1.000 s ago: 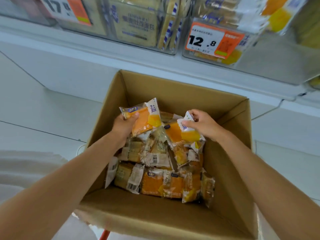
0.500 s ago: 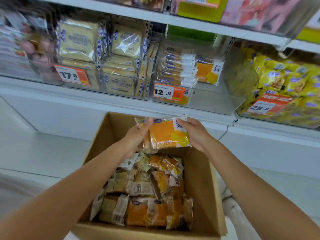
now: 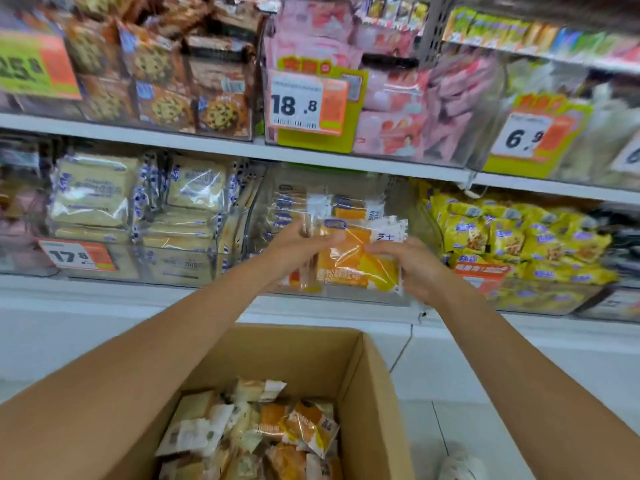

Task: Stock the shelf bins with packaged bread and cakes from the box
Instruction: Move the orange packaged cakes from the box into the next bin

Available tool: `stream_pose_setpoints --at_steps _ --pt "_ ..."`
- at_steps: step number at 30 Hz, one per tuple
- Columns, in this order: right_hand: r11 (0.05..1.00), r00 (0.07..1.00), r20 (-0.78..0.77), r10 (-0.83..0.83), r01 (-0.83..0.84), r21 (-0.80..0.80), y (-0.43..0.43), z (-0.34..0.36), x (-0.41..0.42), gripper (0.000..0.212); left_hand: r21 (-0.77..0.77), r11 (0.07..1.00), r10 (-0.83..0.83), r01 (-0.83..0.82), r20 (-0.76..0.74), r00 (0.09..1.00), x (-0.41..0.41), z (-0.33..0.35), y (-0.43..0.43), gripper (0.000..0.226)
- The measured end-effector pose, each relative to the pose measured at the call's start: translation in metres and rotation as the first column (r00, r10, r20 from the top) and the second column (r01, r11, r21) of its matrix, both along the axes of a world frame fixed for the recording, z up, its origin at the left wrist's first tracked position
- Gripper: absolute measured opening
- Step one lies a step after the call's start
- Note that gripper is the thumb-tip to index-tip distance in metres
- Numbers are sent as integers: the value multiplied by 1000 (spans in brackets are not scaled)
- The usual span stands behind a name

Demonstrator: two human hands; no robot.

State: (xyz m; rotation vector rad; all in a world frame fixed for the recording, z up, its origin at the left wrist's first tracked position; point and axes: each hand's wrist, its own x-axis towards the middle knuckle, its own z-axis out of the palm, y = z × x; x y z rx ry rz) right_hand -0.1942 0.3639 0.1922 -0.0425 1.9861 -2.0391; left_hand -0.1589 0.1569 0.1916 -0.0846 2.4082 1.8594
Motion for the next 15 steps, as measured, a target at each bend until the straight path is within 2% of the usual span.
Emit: stream_pose_setpoints --at_steps 1,6,8,10,12,15 --pt "999 999 -26 -32 32 -2 6 4 -12 36 -41 999 -14 13 -22 1000 -18 6 4 113" --pt "985 977 -128 -169 169 -11 25 -2 -70 30 -123 992 -34 21 -109 993 -107 7 22 105" --pt "974 956 -202 -212 223 33 31 -10 -89 36 -161 986 -58 34 -148 987 -139 3 31 79" --pt "953 933 -272 -234 275 124 30 -19 -104 37 -279 959 -94 46 -162 982 -168 -3 35 67" --pt "921 912 -349 -215 308 238 25 -32 -118 37 -494 866 -174 81 -146 974 -188 -12 32 68" --pt "876 914 -385 -130 288 387 11 -50 -139 39 -801 597 -267 55 -133 954 -207 -27 23 63"
